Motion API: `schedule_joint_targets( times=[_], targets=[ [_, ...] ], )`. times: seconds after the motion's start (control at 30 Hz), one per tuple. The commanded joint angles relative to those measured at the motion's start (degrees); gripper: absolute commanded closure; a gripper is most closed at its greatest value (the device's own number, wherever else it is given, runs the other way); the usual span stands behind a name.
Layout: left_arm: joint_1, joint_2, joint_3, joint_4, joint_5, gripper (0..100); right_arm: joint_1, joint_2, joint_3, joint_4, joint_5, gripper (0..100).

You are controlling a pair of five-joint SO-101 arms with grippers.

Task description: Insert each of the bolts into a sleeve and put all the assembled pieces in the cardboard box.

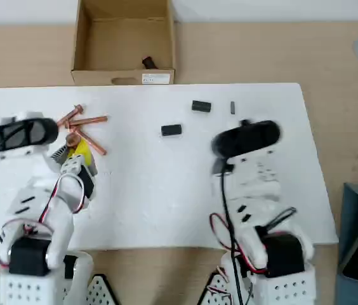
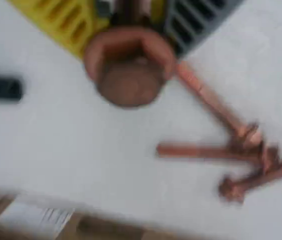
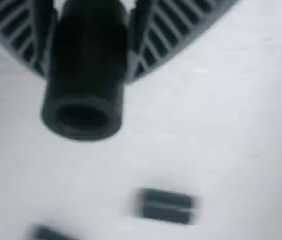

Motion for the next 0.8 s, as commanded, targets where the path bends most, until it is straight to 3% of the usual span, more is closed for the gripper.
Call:
schedule_joint_targets(
  times=[0.0,0.27,0.5,0.63,0.77],
  targets=[
    [0.88,-5.14,0.70,-1.85,3.34,99,-6.11,-0.84,1.19,-3.60,-1.41,98.8],
    [8.70,-14.55,5.27,-1.76,5.36,99,-16.92,-0.84,7.60,-12.75,-1.32,98.8],
    [13.19,-16.66,5.45,-1.76,14.86,99,-25.98,-0.84,10.68,-18.64,-1.05,98.8],
    [13.19,-16.66,2.64,-1.76,21.45,99,-27.21,-0.84,11.30,-18.64,-0.26,98.8],
    [13.19,-16.48,-0.79,-1.76,24.70,99,-27.65,-0.92,12.70,-18.64,6.77,98.8]
  ],
)
